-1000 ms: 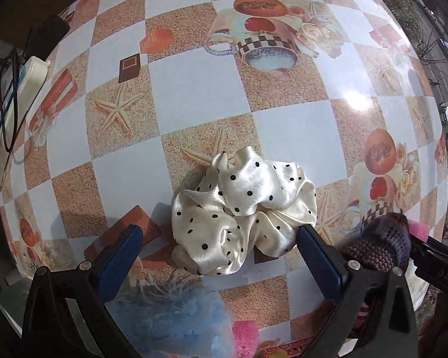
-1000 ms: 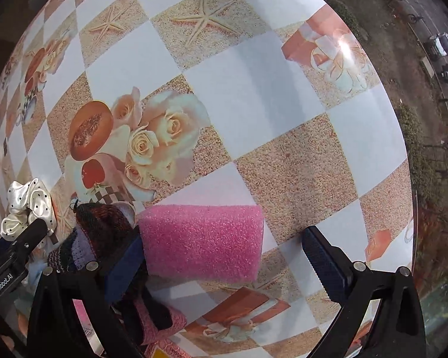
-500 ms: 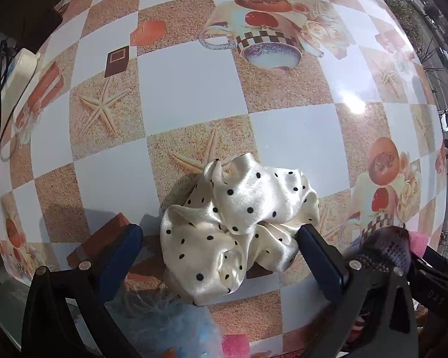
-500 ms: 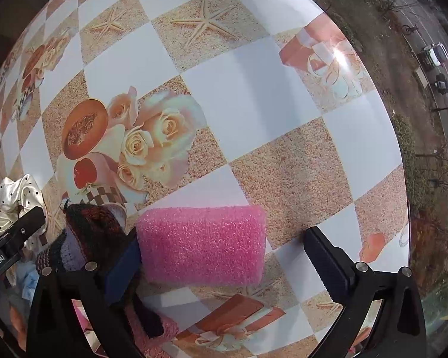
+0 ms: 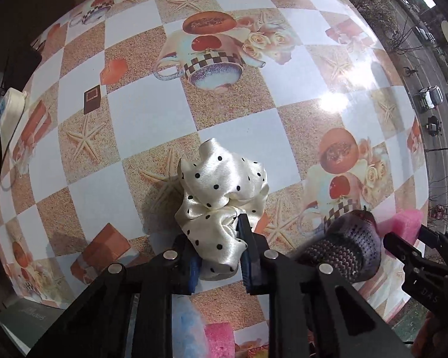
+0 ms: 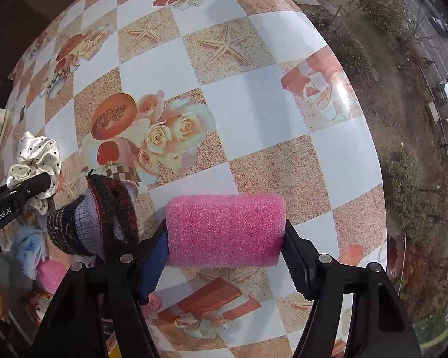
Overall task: Organize soft objects
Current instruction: 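Grasp the polka-dot scrunchie with the left tool while the right tool grasps the pink sponge, then lift both held items and carry them over the white box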
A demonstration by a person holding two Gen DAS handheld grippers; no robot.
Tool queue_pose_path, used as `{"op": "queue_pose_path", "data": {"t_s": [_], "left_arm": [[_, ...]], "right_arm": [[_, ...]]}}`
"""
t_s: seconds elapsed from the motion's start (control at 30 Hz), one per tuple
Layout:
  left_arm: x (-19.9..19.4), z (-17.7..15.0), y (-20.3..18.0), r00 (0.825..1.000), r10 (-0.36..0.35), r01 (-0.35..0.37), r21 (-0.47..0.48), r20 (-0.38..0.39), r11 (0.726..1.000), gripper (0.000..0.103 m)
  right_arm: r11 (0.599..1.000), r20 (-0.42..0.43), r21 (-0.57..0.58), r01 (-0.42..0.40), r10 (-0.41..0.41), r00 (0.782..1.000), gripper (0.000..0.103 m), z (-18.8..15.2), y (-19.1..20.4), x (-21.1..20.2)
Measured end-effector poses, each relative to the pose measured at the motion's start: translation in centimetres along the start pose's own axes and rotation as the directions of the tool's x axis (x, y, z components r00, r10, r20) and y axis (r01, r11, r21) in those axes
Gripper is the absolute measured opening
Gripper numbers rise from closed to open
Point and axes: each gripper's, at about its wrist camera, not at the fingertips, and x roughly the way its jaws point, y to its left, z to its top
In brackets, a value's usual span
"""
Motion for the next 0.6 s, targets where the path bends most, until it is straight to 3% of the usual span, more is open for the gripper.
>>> {"op": "queue_pose_path", "data": {"t_s": [0.3, 0.6], "left_arm": [[-5.1, -2.2, 0.6, 0.992, 0.009, -0.008, -0.010, 0.123, 1.000, 0.024], [-10.2, -8.3, 1.6, 0.981, 0.014, -0.011, -0.015, 0.194, 1.000, 0.024]], "right_arm": [[0.994, 0.059, -0.016, -0.107, 0.108, 0.992, 0.071, -1.9, 1.1, -4.5], [0.982, 0.084, -0.062, -0.177, 0.182, 0.980, 0.071, -4.0, 3.6, -7.7]]}}
